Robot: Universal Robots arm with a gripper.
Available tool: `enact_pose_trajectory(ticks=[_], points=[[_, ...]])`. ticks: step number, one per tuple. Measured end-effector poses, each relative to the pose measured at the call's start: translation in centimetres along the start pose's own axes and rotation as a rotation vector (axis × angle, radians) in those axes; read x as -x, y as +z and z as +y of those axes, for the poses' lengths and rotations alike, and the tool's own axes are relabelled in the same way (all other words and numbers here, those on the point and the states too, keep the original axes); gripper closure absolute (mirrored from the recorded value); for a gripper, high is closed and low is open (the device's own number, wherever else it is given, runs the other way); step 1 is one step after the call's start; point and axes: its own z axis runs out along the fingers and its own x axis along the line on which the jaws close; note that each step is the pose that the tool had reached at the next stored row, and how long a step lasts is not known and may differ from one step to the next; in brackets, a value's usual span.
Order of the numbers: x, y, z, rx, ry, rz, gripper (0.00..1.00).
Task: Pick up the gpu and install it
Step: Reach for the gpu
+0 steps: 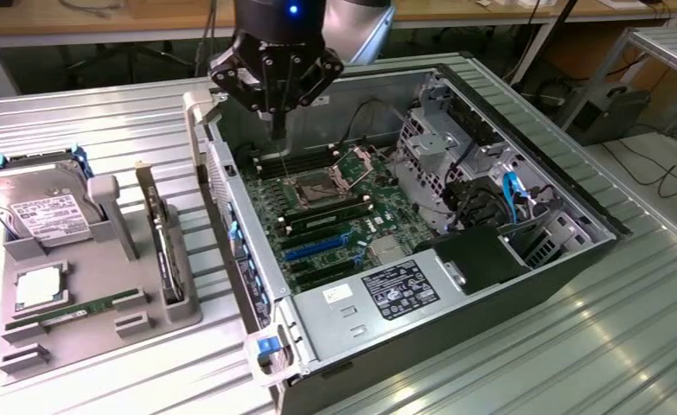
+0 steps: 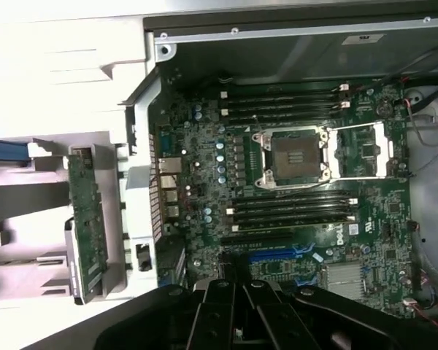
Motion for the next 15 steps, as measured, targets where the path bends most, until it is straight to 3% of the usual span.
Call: enact_pose_trajectory(ticks=[6,9,15], points=[[-2.7,-0.04,-0.9,0.0002,0.0,-0.0002,0.89],[-4.8,0.06,-1.41,0.0001,0.0,-0.0001,0.89],[-7.8,0.9,-1.75,0.0,0.0,0.0,0.89]])
